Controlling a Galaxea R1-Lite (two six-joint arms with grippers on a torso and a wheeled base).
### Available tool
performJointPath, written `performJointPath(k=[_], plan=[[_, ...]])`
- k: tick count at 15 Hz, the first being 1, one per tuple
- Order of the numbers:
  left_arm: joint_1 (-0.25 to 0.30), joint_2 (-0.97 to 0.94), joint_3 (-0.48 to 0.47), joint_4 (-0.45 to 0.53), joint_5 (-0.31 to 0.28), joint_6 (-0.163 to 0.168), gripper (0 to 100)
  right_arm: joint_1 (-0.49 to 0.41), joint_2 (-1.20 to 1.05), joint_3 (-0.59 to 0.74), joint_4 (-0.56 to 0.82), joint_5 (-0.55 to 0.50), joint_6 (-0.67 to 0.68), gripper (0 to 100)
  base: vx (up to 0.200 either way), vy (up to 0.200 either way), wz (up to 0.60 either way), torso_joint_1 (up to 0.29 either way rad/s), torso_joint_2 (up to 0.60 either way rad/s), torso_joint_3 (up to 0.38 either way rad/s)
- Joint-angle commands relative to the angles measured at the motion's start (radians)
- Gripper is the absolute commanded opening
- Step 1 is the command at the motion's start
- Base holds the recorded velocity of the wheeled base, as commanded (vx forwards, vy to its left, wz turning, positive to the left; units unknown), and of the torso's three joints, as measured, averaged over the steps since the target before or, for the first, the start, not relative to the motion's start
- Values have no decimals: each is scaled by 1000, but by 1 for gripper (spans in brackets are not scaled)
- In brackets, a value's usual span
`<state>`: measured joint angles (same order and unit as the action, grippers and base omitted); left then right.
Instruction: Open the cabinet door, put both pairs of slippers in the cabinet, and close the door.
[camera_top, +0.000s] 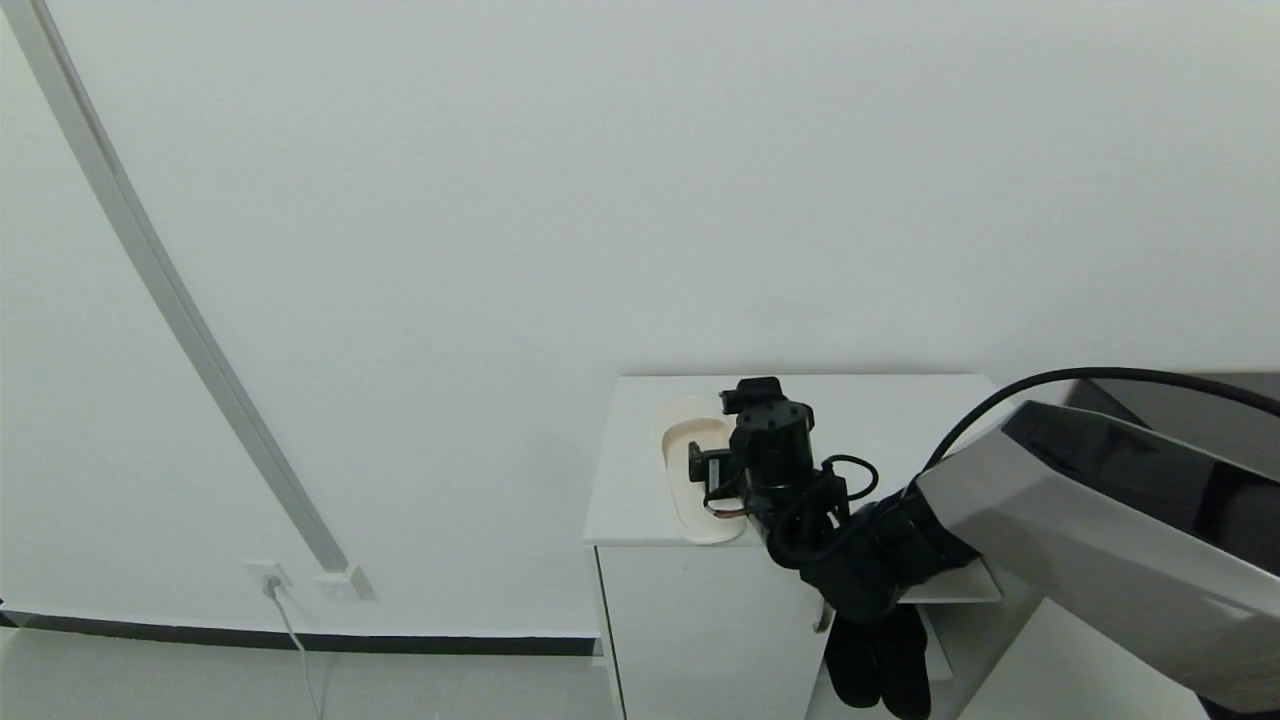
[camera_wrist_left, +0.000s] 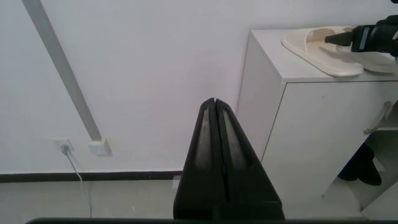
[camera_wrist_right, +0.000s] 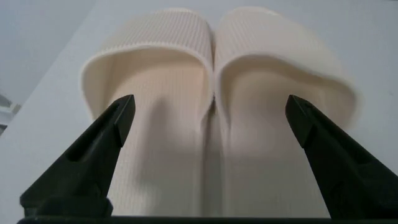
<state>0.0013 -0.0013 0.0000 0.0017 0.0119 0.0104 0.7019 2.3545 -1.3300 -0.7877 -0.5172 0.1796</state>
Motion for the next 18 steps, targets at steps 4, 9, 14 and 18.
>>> performJointPath(k=[4,9,14,18], plan=[[0,1,0,0,-1,-1,0,-41,95,-166,71,26,-2,100,0,0,0,0,0,0],[0,1,0,0,-4,0,0,-45,134,-267,128,28,-3,0,0,0,0,0,0,0],[0,1,0,0,-3,0,0,-42,143,-267,131,26,-5,0,0,0,0,0,0,0],[0,1,0,0,-3,0,0,-39,109,-247,127,25,-5,0,0,0,0,0,0,0]])
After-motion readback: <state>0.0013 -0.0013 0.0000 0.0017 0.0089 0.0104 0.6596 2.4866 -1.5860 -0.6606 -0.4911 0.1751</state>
